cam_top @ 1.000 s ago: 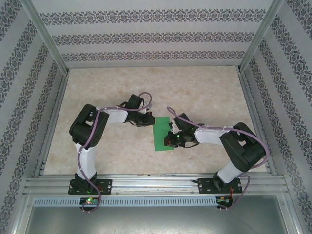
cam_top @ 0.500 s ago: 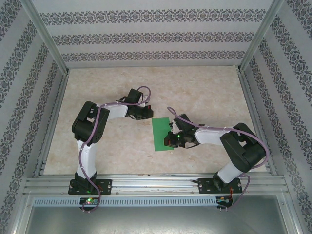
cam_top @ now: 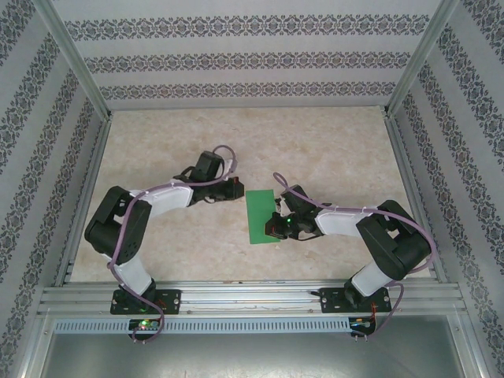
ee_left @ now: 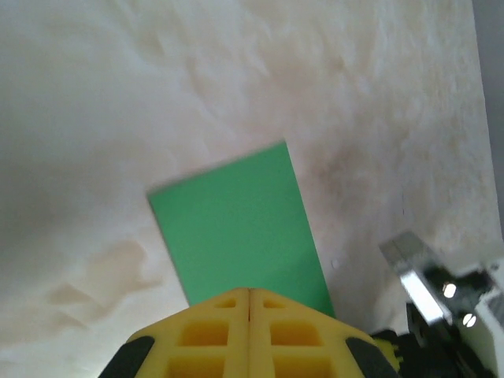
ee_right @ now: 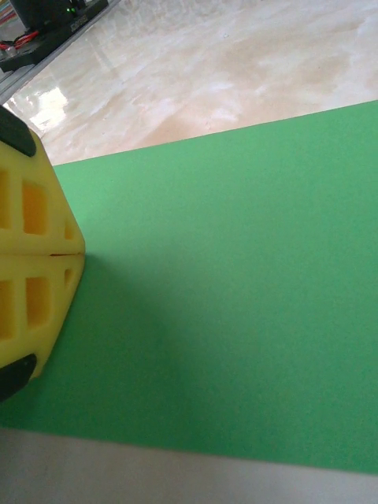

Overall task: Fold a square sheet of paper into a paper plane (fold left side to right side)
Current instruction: Hold the square sheet of paper at the center of the table, then fold the triangle a second time at the center of the table.

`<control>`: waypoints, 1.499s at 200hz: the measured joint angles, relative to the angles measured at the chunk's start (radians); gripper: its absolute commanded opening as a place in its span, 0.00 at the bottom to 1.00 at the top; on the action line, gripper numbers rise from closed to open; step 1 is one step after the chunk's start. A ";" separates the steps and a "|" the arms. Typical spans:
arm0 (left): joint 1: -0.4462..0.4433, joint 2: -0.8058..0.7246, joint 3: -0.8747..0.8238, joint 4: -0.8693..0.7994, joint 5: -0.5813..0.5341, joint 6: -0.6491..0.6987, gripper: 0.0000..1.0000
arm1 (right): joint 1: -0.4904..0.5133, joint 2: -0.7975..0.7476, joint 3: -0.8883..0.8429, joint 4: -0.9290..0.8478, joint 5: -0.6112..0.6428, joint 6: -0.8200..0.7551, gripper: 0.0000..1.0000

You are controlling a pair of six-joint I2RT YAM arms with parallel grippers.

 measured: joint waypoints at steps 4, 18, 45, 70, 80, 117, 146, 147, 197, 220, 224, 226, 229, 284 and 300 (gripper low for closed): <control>-0.008 0.007 -0.006 0.004 0.005 -0.006 0.00 | 0.000 0.000 0.000 0.000 0.000 0.000 0.00; -0.037 0.050 -0.011 0.017 0.020 -0.030 0.00 | 0.001 0.000 0.001 0.000 0.001 0.000 0.00; -0.064 0.124 -0.001 0.022 0.034 -0.047 0.00 | 0.005 0.000 0.004 -0.001 0.008 0.000 0.00; -0.067 0.150 0.016 0.020 0.034 -0.050 0.00 | 0.006 0.000 0.006 -0.005 0.010 0.000 0.02; -0.067 0.154 0.026 0.019 0.030 -0.050 0.00 | 0.006 0.000 0.006 -0.005 0.010 0.000 0.06; -0.067 0.166 0.037 -0.001 0.011 -0.049 0.00 | 0.004 -0.004 0.033 -0.045 0.009 -0.010 0.17; -0.067 0.167 0.041 -0.010 0.006 -0.038 0.00 | -0.037 -0.066 0.081 -0.094 -0.002 -0.039 0.28; -0.067 0.167 0.041 -0.010 0.005 -0.038 0.00 | -0.039 -0.069 0.082 -0.096 -0.002 -0.039 0.28; -0.069 0.167 0.041 -0.011 0.002 -0.025 0.00 | -0.166 -0.139 0.111 -0.222 -0.036 -0.128 0.31; -0.069 0.167 0.041 -0.011 0.001 -0.023 0.00 | -0.172 -0.139 0.103 -0.291 -0.055 -0.152 0.32; -0.069 0.167 0.041 -0.011 0.001 -0.023 0.00 | -0.172 -0.138 0.101 -0.300 -0.058 -0.155 0.31; -0.069 0.167 0.041 -0.011 0.001 -0.023 0.00 | -0.172 -0.139 0.099 -0.304 -0.061 -0.155 0.31; -0.069 0.167 0.041 -0.011 0.000 -0.023 0.00 | -0.172 -0.138 0.097 -0.309 -0.063 -0.156 0.31; -0.070 0.167 0.041 -0.011 -0.001 -0.023 0.00 | -0.140 -0.103 0.078 -0.371 -0.073 -0.162 0.36; -0.070 0.167 0.041 -0.011 -0.001 -0.023 0.00 | -0.124 -0.087 0.078 -0.373 -0.073 -0.162 0.36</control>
